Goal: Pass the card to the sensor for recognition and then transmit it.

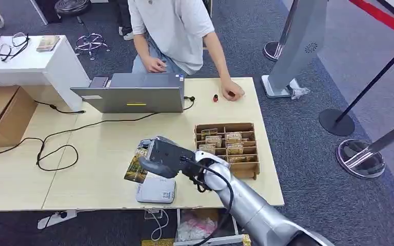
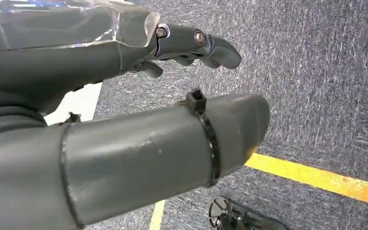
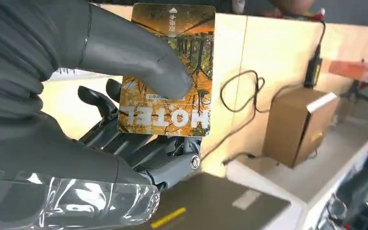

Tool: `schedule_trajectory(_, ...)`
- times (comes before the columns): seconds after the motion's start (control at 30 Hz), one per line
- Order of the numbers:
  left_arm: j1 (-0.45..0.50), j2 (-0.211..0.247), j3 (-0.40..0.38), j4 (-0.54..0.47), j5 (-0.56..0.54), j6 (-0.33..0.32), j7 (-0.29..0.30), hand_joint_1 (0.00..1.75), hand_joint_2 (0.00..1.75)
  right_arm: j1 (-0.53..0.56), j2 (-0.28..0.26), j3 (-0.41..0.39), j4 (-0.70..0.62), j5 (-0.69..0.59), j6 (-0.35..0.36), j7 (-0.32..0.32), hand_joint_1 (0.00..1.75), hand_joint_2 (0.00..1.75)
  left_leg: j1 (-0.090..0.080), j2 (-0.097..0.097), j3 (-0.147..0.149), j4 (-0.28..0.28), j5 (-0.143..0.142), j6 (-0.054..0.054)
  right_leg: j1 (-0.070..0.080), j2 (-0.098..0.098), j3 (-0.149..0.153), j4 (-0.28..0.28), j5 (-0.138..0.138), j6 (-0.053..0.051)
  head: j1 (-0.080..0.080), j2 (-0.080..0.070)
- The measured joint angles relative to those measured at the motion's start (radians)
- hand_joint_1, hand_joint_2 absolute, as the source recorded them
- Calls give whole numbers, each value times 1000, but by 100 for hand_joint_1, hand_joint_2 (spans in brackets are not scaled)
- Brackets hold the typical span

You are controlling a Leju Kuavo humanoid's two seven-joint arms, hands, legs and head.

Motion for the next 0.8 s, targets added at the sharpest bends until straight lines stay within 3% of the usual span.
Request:
schedule_trajectory(0.43,-1,1,0,0,-11,-2,0,0,0,-52,69,84,246,-10,-83,2,175,175,0,0,0,0,0,0,0,0,0,0,0,0,0,0)
schedule_trajectory(0.8,-1,1,0,0,-19,-2,14,0,0,-71,90,135,352,54,-161,19,175,175,0,0,0,0,0,0,0,0,0,0,0,0,0,0)
